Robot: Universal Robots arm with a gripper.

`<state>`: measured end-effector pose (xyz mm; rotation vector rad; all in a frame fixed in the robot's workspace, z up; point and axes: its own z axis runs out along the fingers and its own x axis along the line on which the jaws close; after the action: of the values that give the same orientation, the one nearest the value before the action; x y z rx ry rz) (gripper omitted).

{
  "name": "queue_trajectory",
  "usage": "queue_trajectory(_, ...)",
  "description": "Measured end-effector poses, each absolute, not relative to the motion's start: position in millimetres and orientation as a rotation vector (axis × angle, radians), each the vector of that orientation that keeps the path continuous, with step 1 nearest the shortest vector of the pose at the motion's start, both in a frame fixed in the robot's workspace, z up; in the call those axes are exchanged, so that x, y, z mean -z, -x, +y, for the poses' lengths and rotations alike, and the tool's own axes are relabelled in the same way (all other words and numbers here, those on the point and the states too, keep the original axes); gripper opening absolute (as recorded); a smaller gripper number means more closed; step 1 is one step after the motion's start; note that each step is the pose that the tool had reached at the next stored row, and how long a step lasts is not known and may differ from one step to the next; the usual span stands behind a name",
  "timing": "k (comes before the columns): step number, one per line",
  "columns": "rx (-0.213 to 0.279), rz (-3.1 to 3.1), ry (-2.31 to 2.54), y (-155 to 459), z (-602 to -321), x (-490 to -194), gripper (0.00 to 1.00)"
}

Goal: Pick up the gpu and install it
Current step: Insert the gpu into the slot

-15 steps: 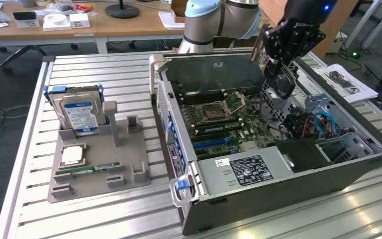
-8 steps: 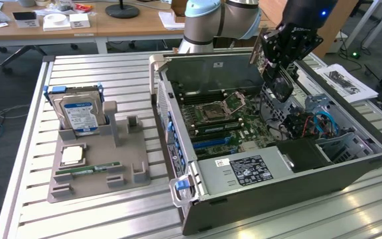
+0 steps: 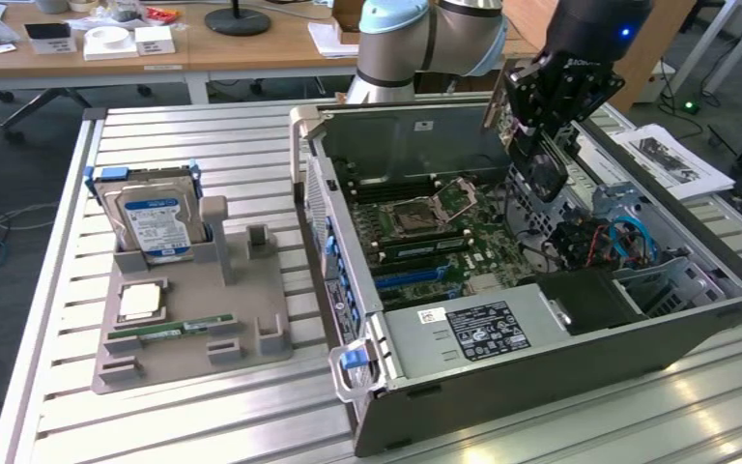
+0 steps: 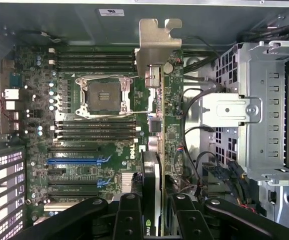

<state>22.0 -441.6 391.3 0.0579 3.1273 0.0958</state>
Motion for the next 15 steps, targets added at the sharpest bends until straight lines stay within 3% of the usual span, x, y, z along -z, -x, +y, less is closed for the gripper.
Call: queue_trajectory(15,-0.096,3.128,-0.021,-22.0,-441.7,-391.1,0.27)
